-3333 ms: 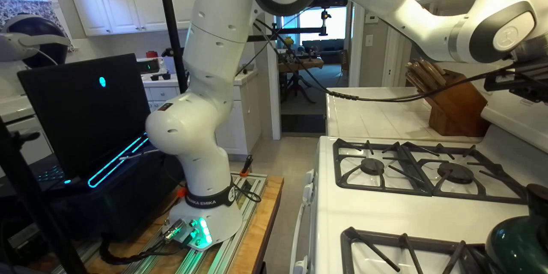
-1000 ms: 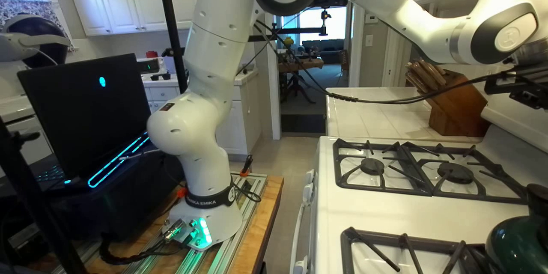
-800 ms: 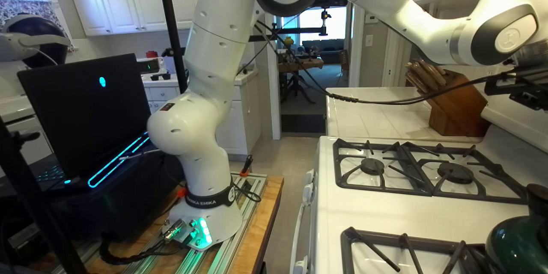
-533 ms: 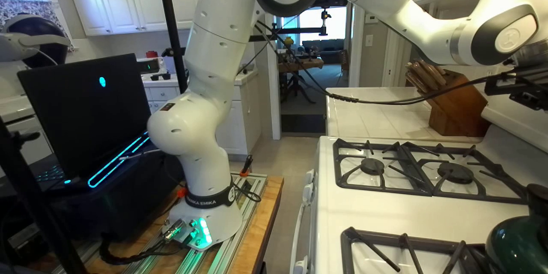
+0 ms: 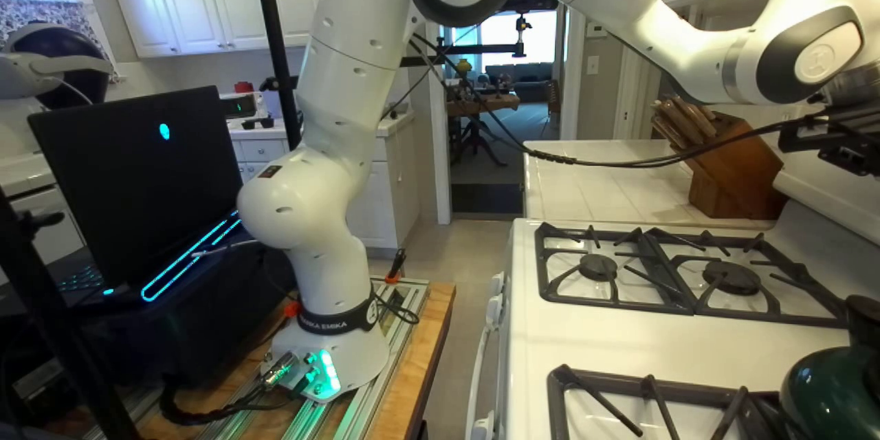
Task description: Press the switch on the stove
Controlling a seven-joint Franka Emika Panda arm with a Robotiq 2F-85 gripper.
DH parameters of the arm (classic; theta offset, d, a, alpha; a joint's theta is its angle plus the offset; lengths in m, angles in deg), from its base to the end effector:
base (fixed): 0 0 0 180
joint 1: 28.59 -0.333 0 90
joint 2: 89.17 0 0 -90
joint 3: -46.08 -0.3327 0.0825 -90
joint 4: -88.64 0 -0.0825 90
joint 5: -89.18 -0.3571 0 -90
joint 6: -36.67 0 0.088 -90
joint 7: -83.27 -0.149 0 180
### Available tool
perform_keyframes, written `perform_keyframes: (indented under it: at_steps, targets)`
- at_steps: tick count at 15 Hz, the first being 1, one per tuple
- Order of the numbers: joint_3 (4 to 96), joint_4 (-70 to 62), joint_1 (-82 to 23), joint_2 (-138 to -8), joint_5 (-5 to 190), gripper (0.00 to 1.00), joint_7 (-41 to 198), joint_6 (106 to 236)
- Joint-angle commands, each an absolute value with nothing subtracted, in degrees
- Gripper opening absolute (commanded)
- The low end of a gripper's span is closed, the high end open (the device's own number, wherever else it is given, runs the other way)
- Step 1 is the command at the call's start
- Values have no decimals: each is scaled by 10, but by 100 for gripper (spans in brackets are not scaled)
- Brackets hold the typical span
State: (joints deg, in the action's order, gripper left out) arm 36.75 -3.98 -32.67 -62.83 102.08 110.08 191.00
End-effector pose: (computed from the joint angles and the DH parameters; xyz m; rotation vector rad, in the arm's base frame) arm 0.7148 0.1544 0.4268 2.5981 1.1504 0.8945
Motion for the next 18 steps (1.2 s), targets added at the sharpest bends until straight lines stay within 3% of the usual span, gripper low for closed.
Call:
perform_keyframes:
  at_steps: [1, 18]
  targets:
    - [379, 14, -339, -598, 1035, 0, 1095, 1924]
    - [384, 4, -344, -607, 1052, 0, 1098, 1960]
